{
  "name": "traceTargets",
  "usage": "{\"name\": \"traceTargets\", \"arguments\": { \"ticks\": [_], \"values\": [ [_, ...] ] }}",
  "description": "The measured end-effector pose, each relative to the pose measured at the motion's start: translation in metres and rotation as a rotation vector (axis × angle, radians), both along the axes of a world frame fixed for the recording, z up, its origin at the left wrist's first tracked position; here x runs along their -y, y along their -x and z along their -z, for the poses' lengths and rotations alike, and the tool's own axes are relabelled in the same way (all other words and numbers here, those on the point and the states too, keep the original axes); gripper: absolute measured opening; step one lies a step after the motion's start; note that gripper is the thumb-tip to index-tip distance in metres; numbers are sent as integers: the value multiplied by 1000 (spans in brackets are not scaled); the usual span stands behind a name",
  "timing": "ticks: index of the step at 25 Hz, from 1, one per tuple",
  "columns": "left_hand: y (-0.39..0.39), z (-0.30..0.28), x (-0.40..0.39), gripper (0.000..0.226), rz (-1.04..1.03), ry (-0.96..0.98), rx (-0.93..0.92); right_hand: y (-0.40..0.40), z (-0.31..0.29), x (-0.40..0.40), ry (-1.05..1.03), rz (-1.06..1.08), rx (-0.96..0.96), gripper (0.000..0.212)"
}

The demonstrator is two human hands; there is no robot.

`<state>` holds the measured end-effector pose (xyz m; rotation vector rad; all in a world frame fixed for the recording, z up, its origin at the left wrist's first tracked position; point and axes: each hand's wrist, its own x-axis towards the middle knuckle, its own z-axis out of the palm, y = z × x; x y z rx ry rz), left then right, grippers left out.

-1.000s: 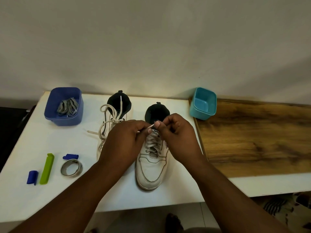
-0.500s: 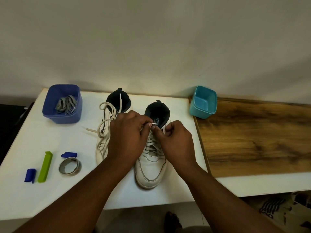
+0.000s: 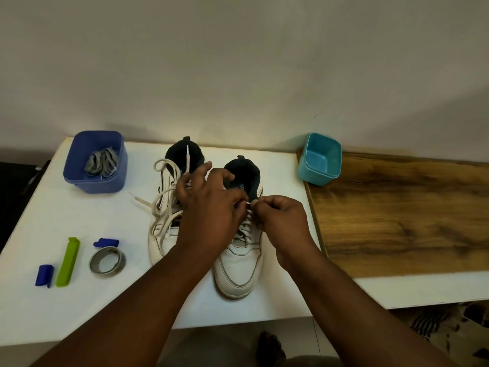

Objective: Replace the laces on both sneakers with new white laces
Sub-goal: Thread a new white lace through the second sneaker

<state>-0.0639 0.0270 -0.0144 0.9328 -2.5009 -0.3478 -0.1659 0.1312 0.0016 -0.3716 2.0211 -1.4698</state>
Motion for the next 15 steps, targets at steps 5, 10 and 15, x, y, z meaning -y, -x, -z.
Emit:
{"name": "traceTargets", "arguments": {
  "ticks": [5,10,15],
  "values": [
    [2,3,-3,8,-19,-57,1,6,2,-1,-13,-39,35,17],
    [2,4,1,23,19,-89,70,12,0,-6,-166,-154,-227,15],
    [-12,-5,5,60,97,-99,152,43,-17,-4,120,526,97,11]
  ]
}}
